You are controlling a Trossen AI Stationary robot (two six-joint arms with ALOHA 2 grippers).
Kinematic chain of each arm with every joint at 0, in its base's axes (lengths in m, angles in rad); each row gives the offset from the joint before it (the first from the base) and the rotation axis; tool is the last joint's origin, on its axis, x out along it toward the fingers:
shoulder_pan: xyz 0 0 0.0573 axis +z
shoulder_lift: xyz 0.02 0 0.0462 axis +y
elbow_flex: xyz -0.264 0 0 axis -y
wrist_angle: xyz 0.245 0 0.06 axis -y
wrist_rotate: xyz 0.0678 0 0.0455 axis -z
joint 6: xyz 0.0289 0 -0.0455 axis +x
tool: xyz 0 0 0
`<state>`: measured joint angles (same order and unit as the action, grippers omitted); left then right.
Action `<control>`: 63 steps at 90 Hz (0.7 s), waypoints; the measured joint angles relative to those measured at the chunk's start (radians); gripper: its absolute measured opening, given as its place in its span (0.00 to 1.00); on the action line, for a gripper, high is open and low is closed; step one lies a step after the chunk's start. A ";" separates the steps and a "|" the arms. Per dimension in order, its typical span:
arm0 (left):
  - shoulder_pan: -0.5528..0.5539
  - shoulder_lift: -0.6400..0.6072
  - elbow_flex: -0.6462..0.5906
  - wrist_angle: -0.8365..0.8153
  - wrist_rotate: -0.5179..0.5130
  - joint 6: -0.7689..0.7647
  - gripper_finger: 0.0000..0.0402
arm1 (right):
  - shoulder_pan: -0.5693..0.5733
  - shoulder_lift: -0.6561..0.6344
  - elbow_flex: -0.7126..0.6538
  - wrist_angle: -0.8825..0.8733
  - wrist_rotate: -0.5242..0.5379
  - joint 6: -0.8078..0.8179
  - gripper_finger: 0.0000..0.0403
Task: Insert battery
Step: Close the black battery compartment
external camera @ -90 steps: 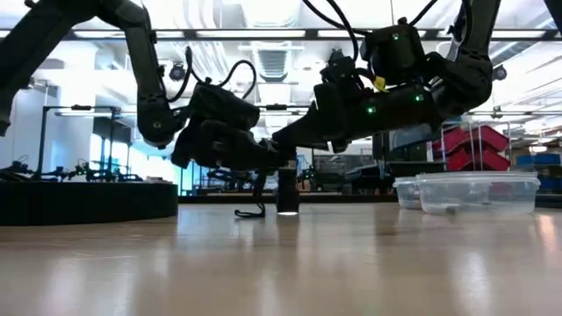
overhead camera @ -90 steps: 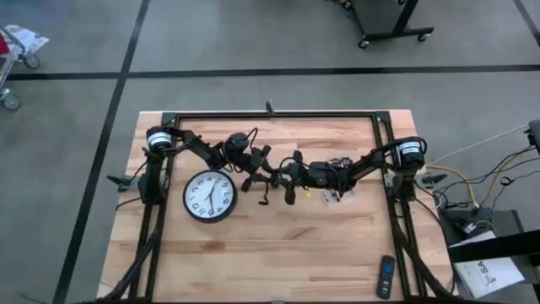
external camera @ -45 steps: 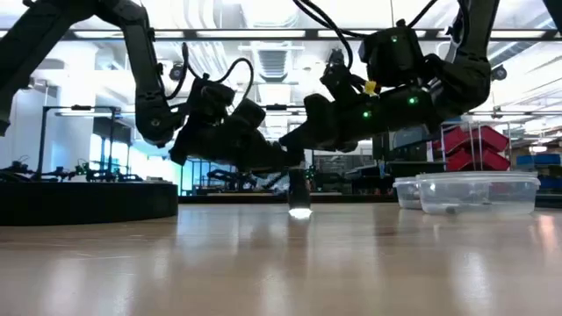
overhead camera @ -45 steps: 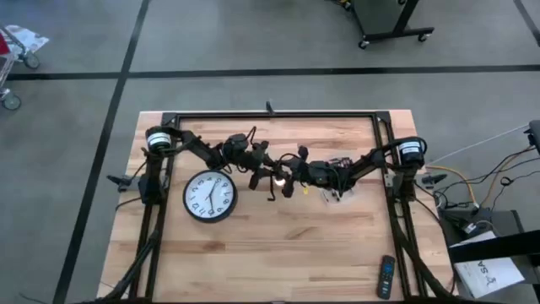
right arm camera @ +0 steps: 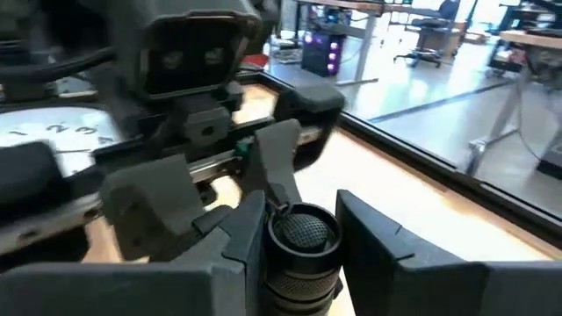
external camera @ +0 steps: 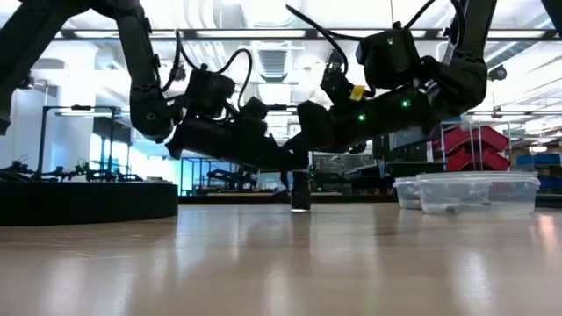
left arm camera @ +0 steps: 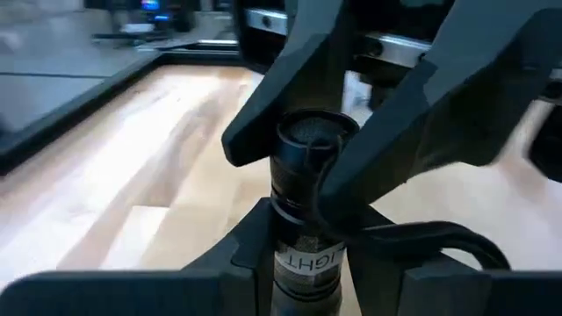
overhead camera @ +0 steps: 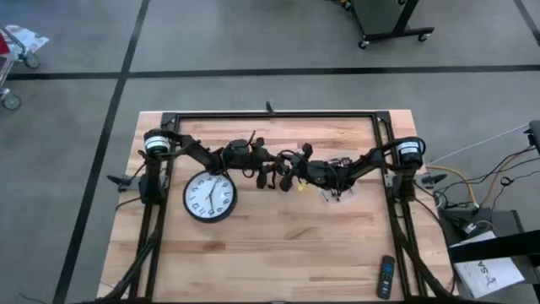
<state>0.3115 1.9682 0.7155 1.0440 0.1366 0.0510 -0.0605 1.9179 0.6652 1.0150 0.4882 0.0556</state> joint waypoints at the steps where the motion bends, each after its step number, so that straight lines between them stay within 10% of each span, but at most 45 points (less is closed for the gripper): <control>1: -0.004 0.000 0.000 0.001 -0.016 0.001 0.22 | 0.000 0.000 0.002 -0.002 0.002 -0.001 0.23; 24: -0.071 0.000 0.000 0.024 -0.257 -0.035 0.22 | 0.000 0.001 0.019 -0.019 0.052 0.008 0.23; 63: -0.021 -0.005 -0.035 0.033 -0.111 -0.047 0.66 | -0.011 -0.013 0.019 -0.066 -0.033 0.063 0.23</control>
<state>0.2905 1.9629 0.6806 1.0769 0.0260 0.0044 -0.0712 1.9046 0.6838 0.9491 0.4556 0.1185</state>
